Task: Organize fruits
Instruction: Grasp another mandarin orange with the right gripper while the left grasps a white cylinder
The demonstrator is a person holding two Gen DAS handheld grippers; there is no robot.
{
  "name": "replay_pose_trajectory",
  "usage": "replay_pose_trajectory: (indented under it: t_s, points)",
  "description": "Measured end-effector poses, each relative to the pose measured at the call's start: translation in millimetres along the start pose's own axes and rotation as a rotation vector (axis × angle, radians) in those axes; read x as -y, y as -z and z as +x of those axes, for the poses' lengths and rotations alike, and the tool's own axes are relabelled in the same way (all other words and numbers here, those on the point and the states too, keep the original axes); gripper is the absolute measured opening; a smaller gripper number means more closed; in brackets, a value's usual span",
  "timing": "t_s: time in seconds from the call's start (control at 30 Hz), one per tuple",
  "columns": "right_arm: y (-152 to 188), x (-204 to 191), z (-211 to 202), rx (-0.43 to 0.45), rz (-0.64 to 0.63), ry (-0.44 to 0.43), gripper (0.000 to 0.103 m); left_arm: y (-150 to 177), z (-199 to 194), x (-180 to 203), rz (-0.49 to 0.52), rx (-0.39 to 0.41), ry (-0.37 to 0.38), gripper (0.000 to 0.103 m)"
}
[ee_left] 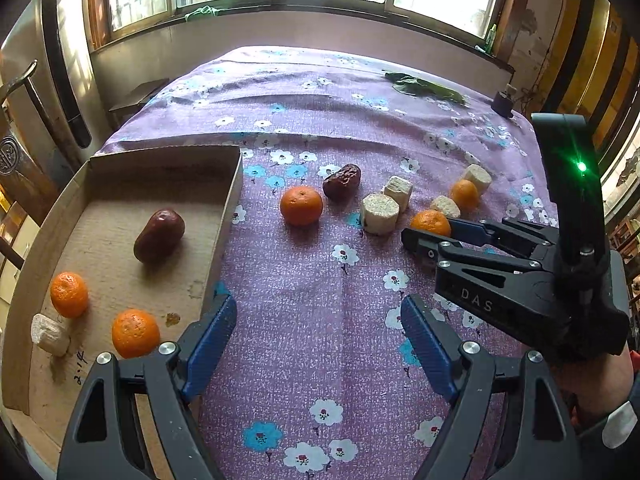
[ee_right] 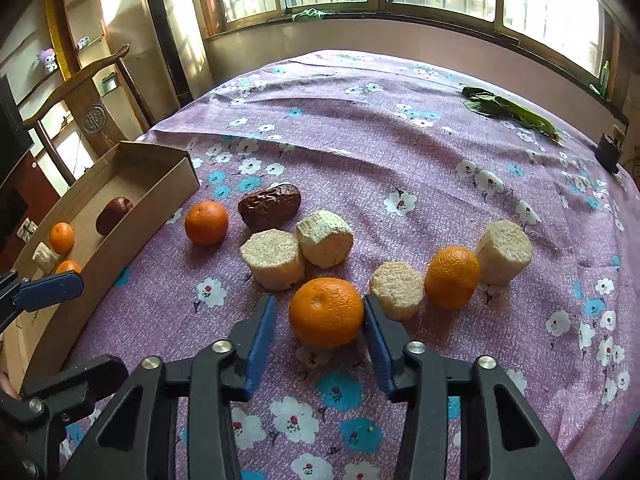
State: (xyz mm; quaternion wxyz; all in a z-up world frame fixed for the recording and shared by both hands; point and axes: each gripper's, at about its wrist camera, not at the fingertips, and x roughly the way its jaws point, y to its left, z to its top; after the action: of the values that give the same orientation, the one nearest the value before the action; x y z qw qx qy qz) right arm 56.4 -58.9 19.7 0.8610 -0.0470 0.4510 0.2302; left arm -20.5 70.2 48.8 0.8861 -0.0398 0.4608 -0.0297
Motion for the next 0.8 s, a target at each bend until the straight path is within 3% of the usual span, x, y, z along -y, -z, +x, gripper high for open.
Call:
replay_pose_trajectory:
  t_s: [0.23, 0.37, 0.5, 0.73, 0.8]
  points:
    - [15, 15, -28, 0.019, 0.016, -0.014, 0.038, -10, 12, 16, 0.021, -0.016, 0.006, 0.083]
    - [31, 40, -52, 0.047, 0.091, 0.003, 0.038, -21, 29, 32, 0.026, -0.035, 0.015, 0.083]
    - [41, 57, -60, 0.068, 0.142, -0.022, 0.038, -32, 54, 47, 0.049, -0.047, -0.02, 0.083]
    - [46, 68, -62, 0.087, 0.175, -0.091, 0.038, -49, 82, 41, -0.027, -0.03, -0.054, 0.083]
    - [46, 68, -62, 0.082, 0.172, -0.095, 0.038, -50, 87, 42, -0.02, -0.036, -0.052, 0.067]
